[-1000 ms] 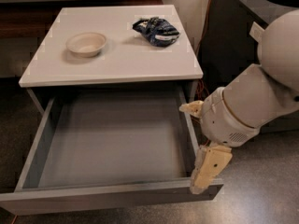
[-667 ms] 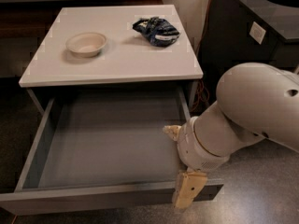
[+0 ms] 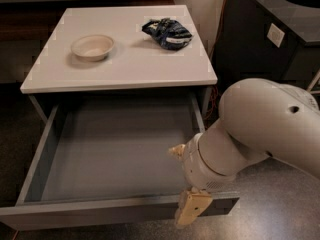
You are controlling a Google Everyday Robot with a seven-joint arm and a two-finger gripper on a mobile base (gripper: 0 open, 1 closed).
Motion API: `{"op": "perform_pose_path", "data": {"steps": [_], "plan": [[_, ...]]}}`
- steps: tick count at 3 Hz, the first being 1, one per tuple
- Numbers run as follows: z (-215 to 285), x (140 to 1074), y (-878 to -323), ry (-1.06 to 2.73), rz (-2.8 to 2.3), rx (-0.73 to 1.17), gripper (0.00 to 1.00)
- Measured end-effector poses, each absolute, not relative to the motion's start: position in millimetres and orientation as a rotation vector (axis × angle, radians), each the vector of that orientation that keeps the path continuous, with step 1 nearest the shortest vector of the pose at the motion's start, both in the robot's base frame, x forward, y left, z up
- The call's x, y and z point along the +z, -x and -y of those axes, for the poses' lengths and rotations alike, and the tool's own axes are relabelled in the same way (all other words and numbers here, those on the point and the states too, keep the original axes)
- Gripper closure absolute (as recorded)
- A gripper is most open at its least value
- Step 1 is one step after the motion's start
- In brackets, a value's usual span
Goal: Close top drawer
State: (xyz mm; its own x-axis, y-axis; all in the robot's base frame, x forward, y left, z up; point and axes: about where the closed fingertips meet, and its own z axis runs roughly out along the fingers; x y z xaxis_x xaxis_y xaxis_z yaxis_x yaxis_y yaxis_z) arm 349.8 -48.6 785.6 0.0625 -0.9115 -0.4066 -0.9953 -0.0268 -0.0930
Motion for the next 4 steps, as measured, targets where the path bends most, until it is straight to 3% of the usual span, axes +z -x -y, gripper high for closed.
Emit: {"op": "perform_pose_path", "data": {"steps": [3,4], "plan": [[-4,719,-335,2.099,-1.872,0.394,0.86],[-20,692,-326,2.165,-1.867,0.351,1.0]]}}
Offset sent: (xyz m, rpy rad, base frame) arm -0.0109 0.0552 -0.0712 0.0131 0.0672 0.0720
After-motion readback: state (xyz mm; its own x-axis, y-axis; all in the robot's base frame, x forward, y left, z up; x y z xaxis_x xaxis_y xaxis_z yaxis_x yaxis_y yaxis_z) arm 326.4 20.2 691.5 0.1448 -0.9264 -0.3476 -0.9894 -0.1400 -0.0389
